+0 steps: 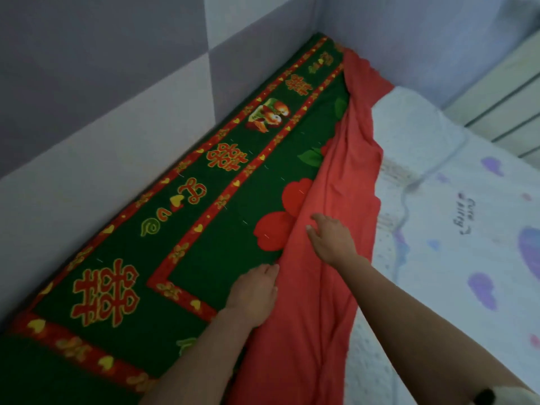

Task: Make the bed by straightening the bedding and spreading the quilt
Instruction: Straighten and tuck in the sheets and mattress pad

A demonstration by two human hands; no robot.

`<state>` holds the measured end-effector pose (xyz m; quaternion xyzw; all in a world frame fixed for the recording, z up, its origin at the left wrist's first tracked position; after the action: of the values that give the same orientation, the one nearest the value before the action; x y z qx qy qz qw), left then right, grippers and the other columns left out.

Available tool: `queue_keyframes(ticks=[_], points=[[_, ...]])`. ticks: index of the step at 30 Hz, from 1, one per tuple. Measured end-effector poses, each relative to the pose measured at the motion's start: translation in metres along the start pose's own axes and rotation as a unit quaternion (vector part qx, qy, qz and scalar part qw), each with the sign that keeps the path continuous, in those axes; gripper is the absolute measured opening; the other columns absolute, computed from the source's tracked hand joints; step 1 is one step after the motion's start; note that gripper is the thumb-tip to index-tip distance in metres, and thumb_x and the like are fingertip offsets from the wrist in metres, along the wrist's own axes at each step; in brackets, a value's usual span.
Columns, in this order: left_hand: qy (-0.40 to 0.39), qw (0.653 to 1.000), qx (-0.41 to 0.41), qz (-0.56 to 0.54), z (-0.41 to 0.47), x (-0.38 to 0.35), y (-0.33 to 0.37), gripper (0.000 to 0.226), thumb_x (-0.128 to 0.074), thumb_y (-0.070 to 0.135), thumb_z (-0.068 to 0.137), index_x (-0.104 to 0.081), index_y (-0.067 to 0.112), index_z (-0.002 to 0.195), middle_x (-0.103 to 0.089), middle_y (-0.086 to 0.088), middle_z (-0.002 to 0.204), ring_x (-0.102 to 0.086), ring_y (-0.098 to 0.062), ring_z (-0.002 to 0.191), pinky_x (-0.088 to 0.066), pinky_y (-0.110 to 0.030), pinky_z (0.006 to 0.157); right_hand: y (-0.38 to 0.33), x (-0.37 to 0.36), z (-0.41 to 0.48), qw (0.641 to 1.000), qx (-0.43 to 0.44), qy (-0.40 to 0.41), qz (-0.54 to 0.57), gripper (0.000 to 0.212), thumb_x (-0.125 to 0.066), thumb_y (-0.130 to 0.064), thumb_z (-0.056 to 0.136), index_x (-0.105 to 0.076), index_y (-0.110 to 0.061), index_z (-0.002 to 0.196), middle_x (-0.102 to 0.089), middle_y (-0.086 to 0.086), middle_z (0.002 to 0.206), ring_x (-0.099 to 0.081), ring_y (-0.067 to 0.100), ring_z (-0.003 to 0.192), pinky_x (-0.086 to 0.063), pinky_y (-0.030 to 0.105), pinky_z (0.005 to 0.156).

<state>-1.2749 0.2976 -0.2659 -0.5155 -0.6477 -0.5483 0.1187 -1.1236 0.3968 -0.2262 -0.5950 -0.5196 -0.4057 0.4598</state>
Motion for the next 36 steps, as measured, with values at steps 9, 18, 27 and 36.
queue_keyframes(ticks=[9, 18, 27, 36], points=[[-0.116, 0.993, 0.033, 0.004, -0.044, -0.164, 0.098, 0.060, -0.051, 0.033, 0.096, -0.029, 0.009, 0.147, -0.034, -0.012, 0.150, -0.032, -0.022, 0.139, -0.022, -0.028, 0.114, 0.146, -0.065, -0.157, 0.984, -0.111, -0.098, 0.101, 0.034, -0.043, -0.031, 0.098, -0.054, -0.013, 0.125, -0.060, 0.011, 0.126, -0.054, 0.031, 0.116, -0.043, 0.036, 0.095], [-0.027, 0.988, 0.154, -0.009, -0.064, -0.200, 0.113, 0.066, -0.055, 0.008, 0.087, -0.023, 0.007, 0.144, -0.058, -0.017, 0.121, -0.058, -0.034, 0.112, -0.046, -0.040, 0.095, 0.163, -0.084, -0.200, 0.981, -0.048, -0.097, 0.158, 0.035, -0.043, -0.029, 0.099, -0.054, -0.013, 0.128, -0.063, 0.012, 0.121, -0.056, 0.030, 0.112, -0.044, 0.035, 0.093], [0.115, 0.984, 0.114, -0.071, -0.081, -0.142, 0.118, 0.010, -0.053, 0.010, 0.082, -0.046, 0.008, 0.076, -0.054, -0.017, 0.084, -0.055, -0.036, 0.085, -0.030, -0.033, 0.066, 0.137, -0.067, -0.202, 0.983, 0.040, -0.079, 0.160, 0.044, -0.046, -0.013, 0.097, -0.043, -0.016, 0.141, -0.051, 0.011, 0.138, -0.052, 0.028, 0.120, -0.043, 0.039, 0.099], [0.200, 0.974, 0.099, -0.045, -0.142, -0.036, 0.077, 0.018, -0.052, 0.021, 0.088, -0.043, 0.013, 0.074, -0.049, -0.002, 0.060, -0.052, -0.024, 0.057, -0.038, -0.033, 0.055, 0.041, -0.028, -0.166, 0.977, 0.191, -0.068, 0.070, 0.075, -0.063, -0.014, 0.088, -0.023, -0.032, 0.150, -0.008, -0.008, 0.160, -0.048, 0.022, 0.126, -0.052, 0.040, 0.088]])
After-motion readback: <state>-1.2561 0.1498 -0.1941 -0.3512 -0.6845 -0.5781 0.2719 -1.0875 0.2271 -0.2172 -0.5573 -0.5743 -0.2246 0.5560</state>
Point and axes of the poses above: each hand's wrist, its own z-axis towards the middle knuckle, its own x-axis out of the back of the hand, y = z × x, the point moved 8 cm from there along z, towards the middle knuckle
